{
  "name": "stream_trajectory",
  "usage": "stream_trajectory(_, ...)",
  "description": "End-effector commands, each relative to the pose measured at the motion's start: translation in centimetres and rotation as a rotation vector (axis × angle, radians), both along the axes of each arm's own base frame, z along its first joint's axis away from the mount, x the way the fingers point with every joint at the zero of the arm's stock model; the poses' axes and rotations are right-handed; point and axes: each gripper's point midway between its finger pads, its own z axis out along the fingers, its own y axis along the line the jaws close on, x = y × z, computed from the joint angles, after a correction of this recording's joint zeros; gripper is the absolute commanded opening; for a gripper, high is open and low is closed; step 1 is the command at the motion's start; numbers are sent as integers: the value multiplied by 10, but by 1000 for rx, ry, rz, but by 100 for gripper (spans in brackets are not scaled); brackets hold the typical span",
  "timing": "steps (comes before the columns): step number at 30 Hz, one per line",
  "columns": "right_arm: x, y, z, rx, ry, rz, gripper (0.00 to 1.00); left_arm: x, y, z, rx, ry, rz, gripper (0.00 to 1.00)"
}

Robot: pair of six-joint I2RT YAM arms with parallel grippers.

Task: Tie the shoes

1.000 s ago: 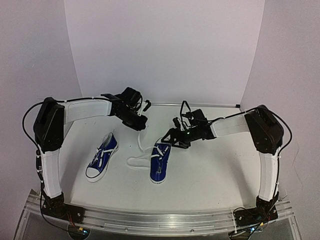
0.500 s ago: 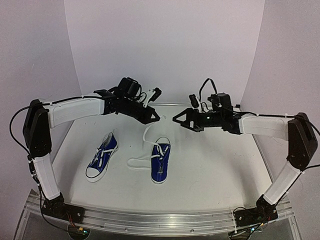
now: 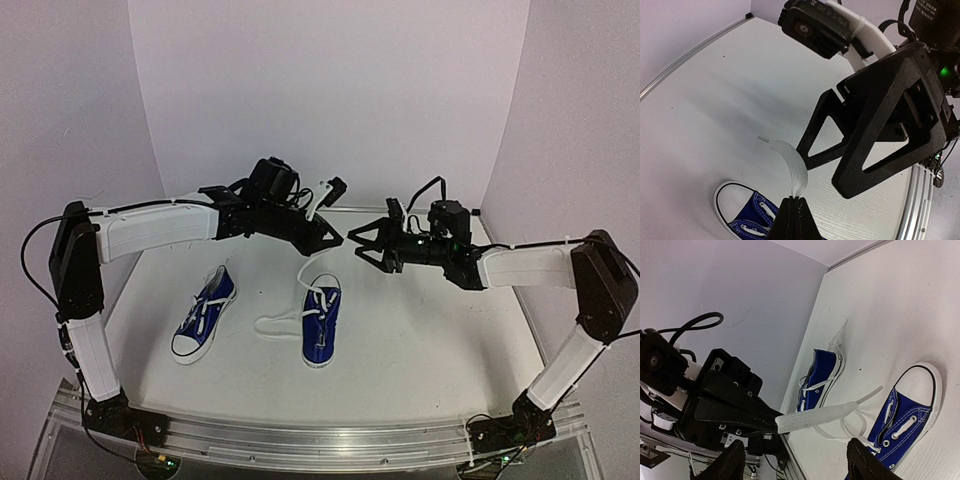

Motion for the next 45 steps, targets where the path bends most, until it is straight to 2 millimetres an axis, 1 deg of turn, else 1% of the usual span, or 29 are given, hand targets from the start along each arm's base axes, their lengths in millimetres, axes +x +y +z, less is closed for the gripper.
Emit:
stream_trajectory(1,3,7,17,99,-5,-1,64,-2,-10,11,-46,-46,-38,0)
stream_trajectory(5,7,8,14,108,11,-16,59,-12,-15,11,-44,-62,-81,0)
stream_trajectory(8,10,8,15,120,14,-27,49,-18,-17,10,-38,-69,-105,0)
stream_trajectory(10,11,8,15,121,13,-33,45,-22,-17,9,-37,-69,-119,0)
stream_trajectory(11,12,8,15,122,12,-33,41,-22,-17,9,-36,-70,-122,0)
stream_trajectory(13,12,8,16,121,10,-35,25,-25,-16,9,-30,-69,-133,0)
stream_trajectory(14,12,7,16,120,7,-39,13,-27,-15,8,-20,-60,-139,3)
stream_trajectory(15,13,5,17,119,3,-47,3,-30,-13,7,-6,-47,-145,10)
stream_trajectory(16,13,2,17,116,3,-56,0,-32,-8,4,18,-28,-143,23)
stream_trajectory(17,15,-3,16,109,1,-69,0,-30,-2,-1,44,-11,-115,35)
stream_trajectory(18,16,-9,15,97,-2,-84,0,-28,7,-8,74,5,-78,44)
stream_trajectory(19,18,-16,12,79,-4,-101,0,-26,17,-15,104,25,-37,49)
stream_trajectory(21,20,-29,4,18,-7,-134,0,-28,40,-36,168,85,17,54)
stream_trajectory(24,18,-47,-15,-131,-14,-178,0,-49,80,-80,316,164,65,57)
stream_trajectory(27,18,-58,-33,-241,-12,-201,0,-66,108,-110,420,219,94,57)
stream_trajectory(29,15,-62,-48,-301,2,-189,0,-75,122,-128,495,243,92,56)
stream_trajectory(31,12,-61,-63,-337,25,-165,0,-81,127,-142,560,241,71,56)
stream_trajectory(33,8,-61,-78,-369,46,-140,0,-84,126,-155,616,225,40,55)
stream_trajectory(35,3,-62,-92,-391,69,-119,0,-87,120,-167,652,203,5,53)
stream_trajectory(37,-1,-64,-101,-405,82,-113,0,-88,112,-177,672,175,-34,51)
stream_trajectory(41,-4,-67,-109,-424,91,-113,0,-85,96,-196,719,118,-91,49)
stream_trajectory(45,-4,-70,-108,-436,84,-119,0,-68,88,-210,772,75,-77,47)
